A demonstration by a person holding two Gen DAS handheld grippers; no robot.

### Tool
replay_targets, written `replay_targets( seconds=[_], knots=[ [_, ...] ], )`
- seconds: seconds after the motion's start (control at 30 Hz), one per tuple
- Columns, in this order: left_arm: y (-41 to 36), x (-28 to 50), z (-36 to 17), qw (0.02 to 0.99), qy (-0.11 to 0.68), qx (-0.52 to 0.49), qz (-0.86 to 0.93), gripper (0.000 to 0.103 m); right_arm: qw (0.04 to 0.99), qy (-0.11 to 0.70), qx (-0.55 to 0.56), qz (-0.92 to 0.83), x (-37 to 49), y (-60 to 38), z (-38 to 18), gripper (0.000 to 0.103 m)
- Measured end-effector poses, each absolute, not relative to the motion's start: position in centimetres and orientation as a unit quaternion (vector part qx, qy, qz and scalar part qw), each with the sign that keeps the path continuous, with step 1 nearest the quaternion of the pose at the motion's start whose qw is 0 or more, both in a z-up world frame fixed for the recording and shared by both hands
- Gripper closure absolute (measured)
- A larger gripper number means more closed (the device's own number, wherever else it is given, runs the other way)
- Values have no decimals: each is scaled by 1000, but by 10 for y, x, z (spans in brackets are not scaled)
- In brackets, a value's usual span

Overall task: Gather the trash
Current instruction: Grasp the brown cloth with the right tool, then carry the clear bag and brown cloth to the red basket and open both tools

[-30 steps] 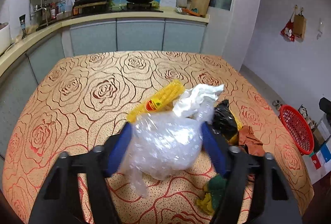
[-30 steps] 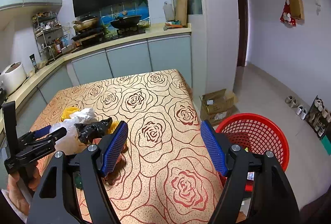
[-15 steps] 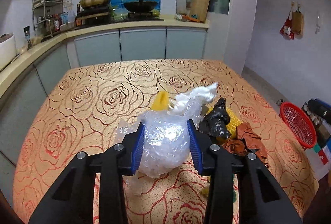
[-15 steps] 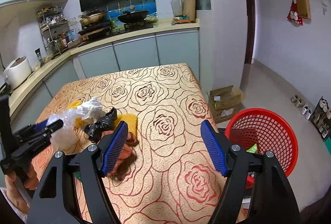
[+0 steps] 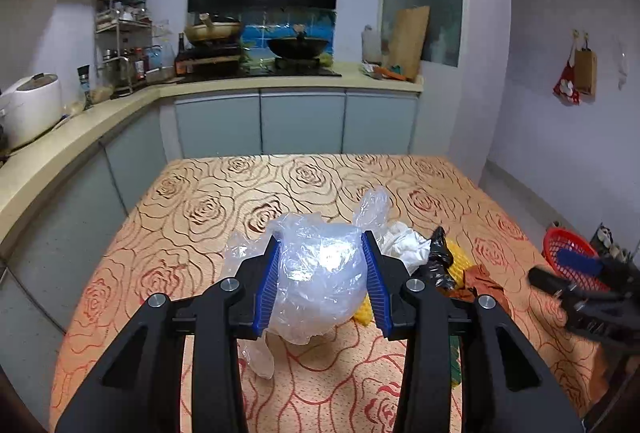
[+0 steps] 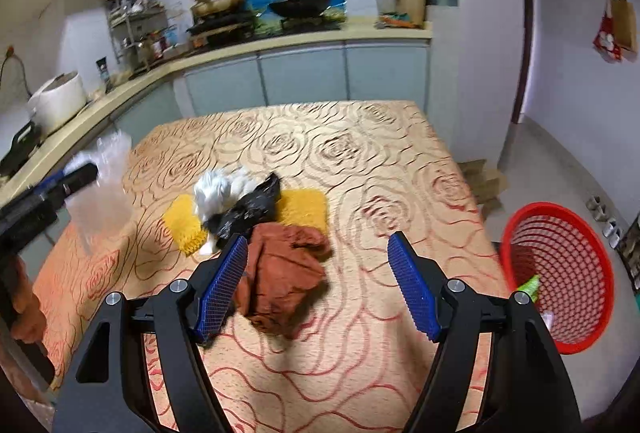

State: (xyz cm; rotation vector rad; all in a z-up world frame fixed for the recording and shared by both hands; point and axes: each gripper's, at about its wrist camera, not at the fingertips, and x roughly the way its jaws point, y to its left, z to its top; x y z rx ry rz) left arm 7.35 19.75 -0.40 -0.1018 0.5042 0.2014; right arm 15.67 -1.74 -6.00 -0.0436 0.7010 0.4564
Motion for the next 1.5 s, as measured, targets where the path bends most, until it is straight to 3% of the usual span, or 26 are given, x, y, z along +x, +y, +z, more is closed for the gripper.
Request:
replay_targets(
  seconds=[0.7,0.87,1.03,1.5],
  knots=[
    [229,68,-7,958,248,-69,126,65,883,402,-55,238,177,23,-108,33],
    [230,66,-6,958,246,-70,128,65,875,408,-60,252,175,27,-113,45],
    [229,63,-4,959,243,-68,132,65,879,398,-66,252,169,25,-107,50],
    [216,52,15,965,216,-61,135,65,919,314,-45,235,154,-11,-42,51]
  ],
)
